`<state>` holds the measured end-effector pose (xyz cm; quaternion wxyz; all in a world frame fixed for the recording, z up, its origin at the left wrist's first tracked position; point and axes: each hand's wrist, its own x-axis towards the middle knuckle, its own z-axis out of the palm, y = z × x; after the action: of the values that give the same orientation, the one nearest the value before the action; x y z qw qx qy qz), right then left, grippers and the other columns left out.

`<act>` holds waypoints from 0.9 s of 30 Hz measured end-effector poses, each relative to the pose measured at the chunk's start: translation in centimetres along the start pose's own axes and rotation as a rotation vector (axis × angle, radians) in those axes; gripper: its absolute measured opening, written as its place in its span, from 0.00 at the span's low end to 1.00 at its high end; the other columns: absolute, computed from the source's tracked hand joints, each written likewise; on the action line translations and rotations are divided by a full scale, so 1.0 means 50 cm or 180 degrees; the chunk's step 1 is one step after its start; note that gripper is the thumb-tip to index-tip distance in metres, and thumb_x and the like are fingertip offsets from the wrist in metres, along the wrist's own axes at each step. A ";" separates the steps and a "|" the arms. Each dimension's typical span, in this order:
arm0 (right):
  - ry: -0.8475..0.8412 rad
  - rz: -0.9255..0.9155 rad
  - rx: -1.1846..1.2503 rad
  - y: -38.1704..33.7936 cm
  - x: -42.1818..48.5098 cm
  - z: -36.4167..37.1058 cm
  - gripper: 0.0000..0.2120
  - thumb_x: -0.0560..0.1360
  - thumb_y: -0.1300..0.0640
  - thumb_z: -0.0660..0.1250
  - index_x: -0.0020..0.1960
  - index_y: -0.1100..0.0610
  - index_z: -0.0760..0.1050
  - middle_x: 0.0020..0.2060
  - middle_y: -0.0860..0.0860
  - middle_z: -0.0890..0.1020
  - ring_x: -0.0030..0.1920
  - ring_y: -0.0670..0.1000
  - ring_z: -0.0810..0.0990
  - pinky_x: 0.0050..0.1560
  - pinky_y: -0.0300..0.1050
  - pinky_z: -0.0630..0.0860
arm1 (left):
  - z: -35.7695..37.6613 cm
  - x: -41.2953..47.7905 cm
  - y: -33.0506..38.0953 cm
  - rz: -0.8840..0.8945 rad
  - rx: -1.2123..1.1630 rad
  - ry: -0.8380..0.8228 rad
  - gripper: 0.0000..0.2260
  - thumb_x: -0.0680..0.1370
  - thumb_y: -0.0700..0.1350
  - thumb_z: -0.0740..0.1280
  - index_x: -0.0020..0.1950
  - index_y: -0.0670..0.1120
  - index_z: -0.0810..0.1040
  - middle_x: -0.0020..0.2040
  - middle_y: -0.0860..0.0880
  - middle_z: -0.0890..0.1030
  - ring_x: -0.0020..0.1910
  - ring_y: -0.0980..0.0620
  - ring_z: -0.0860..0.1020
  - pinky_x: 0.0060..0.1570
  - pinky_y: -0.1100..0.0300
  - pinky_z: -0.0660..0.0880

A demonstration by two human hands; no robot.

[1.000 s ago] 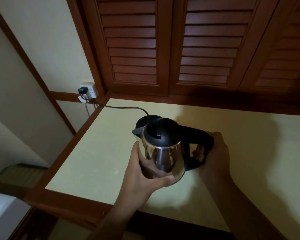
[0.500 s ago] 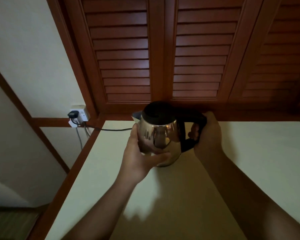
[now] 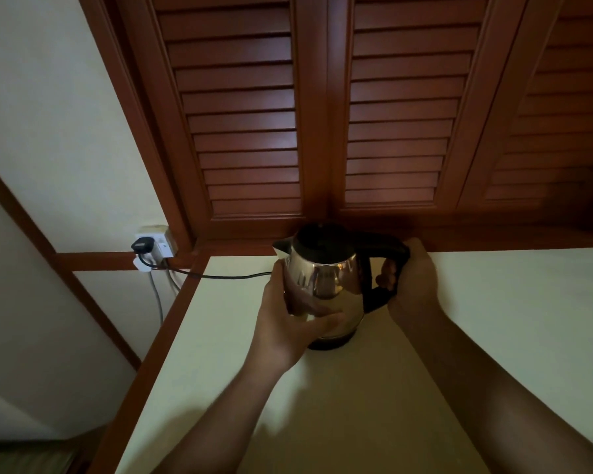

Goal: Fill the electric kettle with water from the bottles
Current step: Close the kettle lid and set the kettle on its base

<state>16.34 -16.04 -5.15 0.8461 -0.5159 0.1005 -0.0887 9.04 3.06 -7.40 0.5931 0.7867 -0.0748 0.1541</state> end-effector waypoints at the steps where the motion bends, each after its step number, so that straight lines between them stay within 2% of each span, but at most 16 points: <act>1: 0.0015 0.0006 -0.0012 0.001 0.003 0.000 0.21 0.79 0.56 0.57 0.26 0.54 0.67 0.20 0.51 0.66 0.22 0.50 0.61 0.30 0.47 0.59 | 0.001 0.000 -0.001 -0.0005 -0.0020 -0.0012 0.36 0.64 0.37 0.86 0.62 0.61 0.72 0.56 0.64 0.84 0.56 0.63 0.83 0.48 0.69 0.79; 5: 0.0011 0.0055 -0.0109 0.006 0.017 0.001 0.20 0.78 0.55 0.58 0.27 0.53 0.68 0.21 0.51 0.67 0.22 0.50 0.62 0.30 0.47 0.61 | 0.003 0.006 -0.013 -0.0112 -0.0166 -0.0055 0.40 0.64 0.39 0.86 0.67 0.65 0.70 0.61 0.65 0.82 0.60 0.63 0.82 0.51 0.67 0.80; 9: -0.0028 0.0102 -0.0226 0.004 0.035 0.007 0.18 0.79 0.53 0.58 0.31 0.54 0.69 0.22 0.50 0.68 0.22 0.49 0.63 0.30 0.46 0.61 | 0.002 0.013 -0.027 -0.0245 -0.0245 -0.0043 0.44 0.62 0.44 0.87 0.68 0.68 0.68 0.62 0.68 0.80 0.59 0.65 0.81 0.51 0.66 0.81; 15: -0.0088 0.0084 -0.0274 0.009 0.041 -0.001 0.19 0.79 0.53 0.57 0.30 0.55 0.68 0.21 0.50 0.67 0.22 0.50 0.62 0.29 0.47 0.61 | 0.009 0.008 -0.046 -0.0277 -0.0210 0.0011 0.50 0.58 0.54 0.88 0.75 0.65 0.65 0.69 0.60 0.77 0.65 0.59 0.79 0.62 0.53 0.81; 20: -0.0068 0.0050 -0.0307 0.005 0.042 0.002 0.19 0.79 0.53 0.57 0.30 0.55 0.68 0.21 0.50 0.67 0.22 0.50 0.62 0.29 0.46 0.61 | 0.017 0.001 -0.057 -0.0218 -0.0164 0.0077 0.51 0.60 0.54 0.88 0.77 0.64 0.64 0.71 0.57 0.74 0.69 0.58 0.76 0.64 0.52 0.80; 24: 0.0097 -0.0006 -0.0457 0.015 0.034 0.005 0.20 0.79 0.53 0.57 0.28 0.55 0.69 0.22 0.51 0.67 0.22 0.50 0.63 0.30 0.46 0.61 | 0.002 0.006 -0.071 -0.0255 -0.0277 -0.0139 0.49 0.62 0.54 0.87 0.77 0.64 0.64 0.72 0.59 0.75 0.71 0.56 0.75 0.66 0.52 0.79; 27: 0.0216 -0.0068 -0.0601 0.026 0.021 0.000 0.22 0.78 0.52 0.56 0.26 0.54 0.68 0.22 0.53 0.67 0.23 0.51 0.64 0.32 0.48 0.62 | -0.001 0.004 -0.075 -0.0234 -0.0258 -0.0214 0.40 0.66 0.52 0.85 0.70 0.69 0.68 0.67 0.61 0.79 0.68 0.55 0.78 0.64 0.55 0.79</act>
<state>17.42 -15.73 -6.37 0.7888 -0.5911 0.1315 -0.1053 10.36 4.20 -10.74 0.6269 0.7690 -0.0720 0.1025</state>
